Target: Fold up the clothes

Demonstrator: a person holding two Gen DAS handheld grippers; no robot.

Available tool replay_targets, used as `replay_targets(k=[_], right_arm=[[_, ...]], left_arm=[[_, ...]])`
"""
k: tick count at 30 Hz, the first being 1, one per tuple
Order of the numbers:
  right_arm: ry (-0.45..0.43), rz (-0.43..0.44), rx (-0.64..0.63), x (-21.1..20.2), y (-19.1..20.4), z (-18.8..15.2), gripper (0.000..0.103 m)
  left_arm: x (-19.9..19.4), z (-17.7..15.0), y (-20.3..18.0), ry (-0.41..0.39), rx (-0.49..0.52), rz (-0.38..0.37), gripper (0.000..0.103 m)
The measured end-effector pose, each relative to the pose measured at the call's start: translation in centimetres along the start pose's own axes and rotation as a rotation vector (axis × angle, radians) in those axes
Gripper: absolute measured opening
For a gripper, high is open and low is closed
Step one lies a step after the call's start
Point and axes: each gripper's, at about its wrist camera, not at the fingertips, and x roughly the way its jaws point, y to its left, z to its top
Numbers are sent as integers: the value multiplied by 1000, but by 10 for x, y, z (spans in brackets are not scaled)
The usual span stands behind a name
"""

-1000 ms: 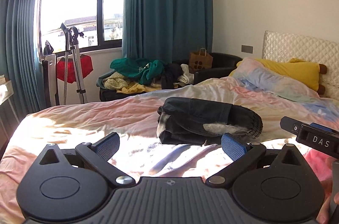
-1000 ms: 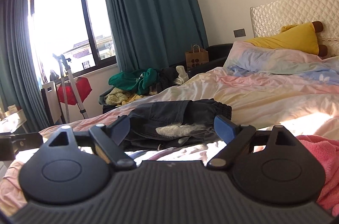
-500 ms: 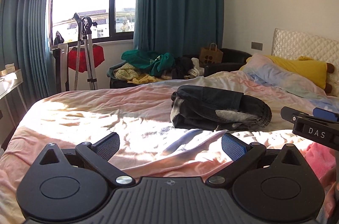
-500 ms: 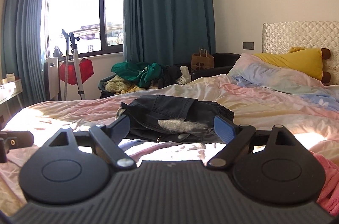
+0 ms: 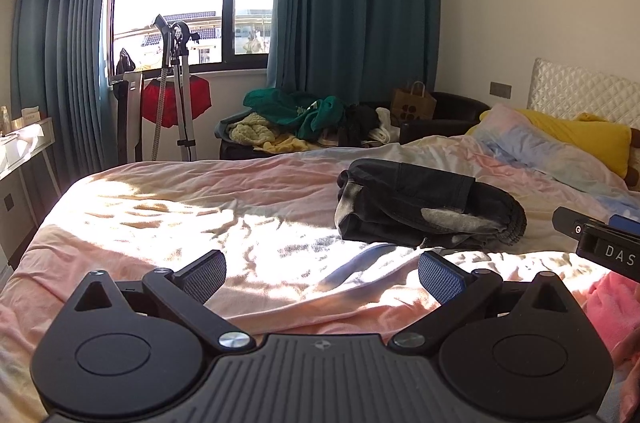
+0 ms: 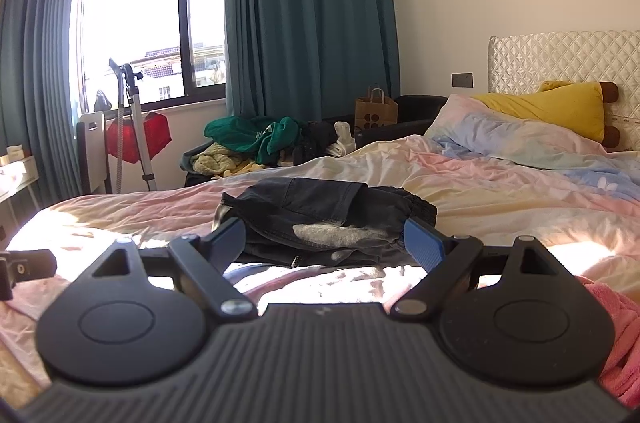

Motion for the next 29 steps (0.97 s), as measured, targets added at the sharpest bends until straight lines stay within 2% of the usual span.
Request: replay_targets(k=[29], right_arm=[[5,-20,-41,1,8,0,88]], left_arm=[[-8,-1,1,-13,12,16,103]])
